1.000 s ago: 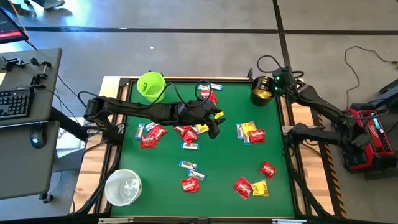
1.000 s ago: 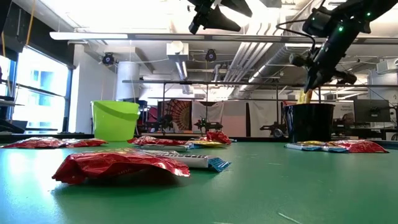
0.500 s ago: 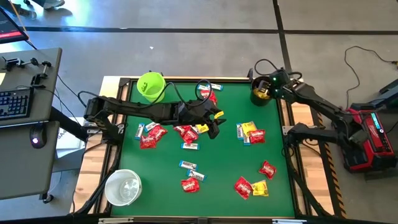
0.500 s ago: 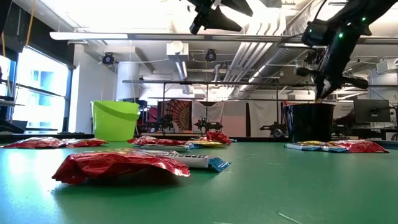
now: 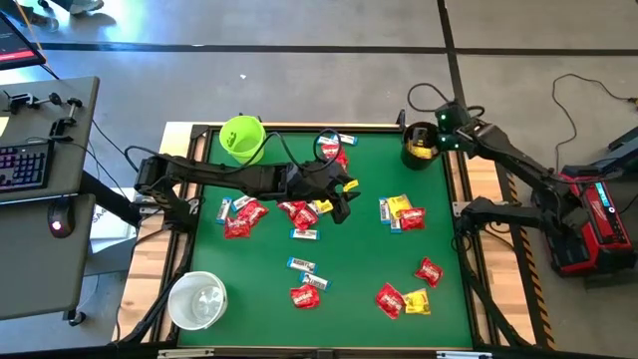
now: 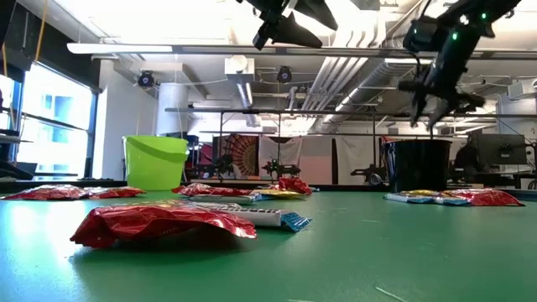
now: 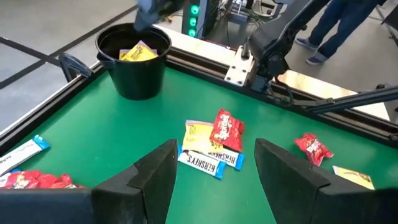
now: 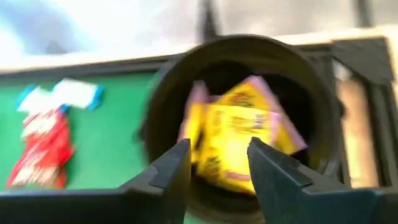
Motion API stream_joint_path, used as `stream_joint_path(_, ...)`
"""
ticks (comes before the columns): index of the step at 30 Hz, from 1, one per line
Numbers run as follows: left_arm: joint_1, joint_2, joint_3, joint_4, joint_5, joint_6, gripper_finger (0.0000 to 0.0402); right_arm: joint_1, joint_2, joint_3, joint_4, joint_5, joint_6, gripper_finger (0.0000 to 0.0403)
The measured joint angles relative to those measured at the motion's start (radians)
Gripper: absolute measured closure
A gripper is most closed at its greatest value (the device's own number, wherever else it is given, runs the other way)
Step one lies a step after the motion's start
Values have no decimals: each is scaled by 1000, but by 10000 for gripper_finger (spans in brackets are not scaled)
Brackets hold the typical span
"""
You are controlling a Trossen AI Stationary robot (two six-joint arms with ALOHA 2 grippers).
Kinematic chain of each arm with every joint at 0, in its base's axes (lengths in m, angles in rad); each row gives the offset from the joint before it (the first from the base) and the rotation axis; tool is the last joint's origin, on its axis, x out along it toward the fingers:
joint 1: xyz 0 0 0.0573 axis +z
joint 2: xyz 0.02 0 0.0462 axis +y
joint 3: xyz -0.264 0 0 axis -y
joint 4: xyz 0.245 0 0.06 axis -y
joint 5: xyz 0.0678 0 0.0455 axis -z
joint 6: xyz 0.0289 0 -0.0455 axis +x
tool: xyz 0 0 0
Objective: Sort candy by brand, put in halloween buckets
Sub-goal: Put the yellow candy into the black bucket
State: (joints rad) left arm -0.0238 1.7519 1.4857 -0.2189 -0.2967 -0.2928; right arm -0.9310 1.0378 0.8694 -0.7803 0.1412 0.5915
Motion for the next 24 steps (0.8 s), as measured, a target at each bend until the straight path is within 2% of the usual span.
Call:
stream_joint_path(3,6,0,0,-1,37,21,197,32,-7,49,-60,-105,-124,284)
stream_joint_path(7,16,0,0,-1,69,59,215,126,-65,40,-84,-191,-182,376)
stream_joint_path(8,18,0,0,-1,63,66,223,155,-82,33,-100,-194,-181,388)
stream_joint_path(14,21,0,0,8,41,89,300,397,-191,18,-163,-189,-141,400)
stream_joint_path(19,23,0,-48,87,44,94,369,679,-276,18,-134,-185,-128,402)
stream_joint_path(22,23,2,-82,130,75,70,395,854,-287,18,-133,-152,-94,402)
stream_joint_path(24,23,1,-111,169,82,53,398,970,-278,18,-143,-116,-54,402)
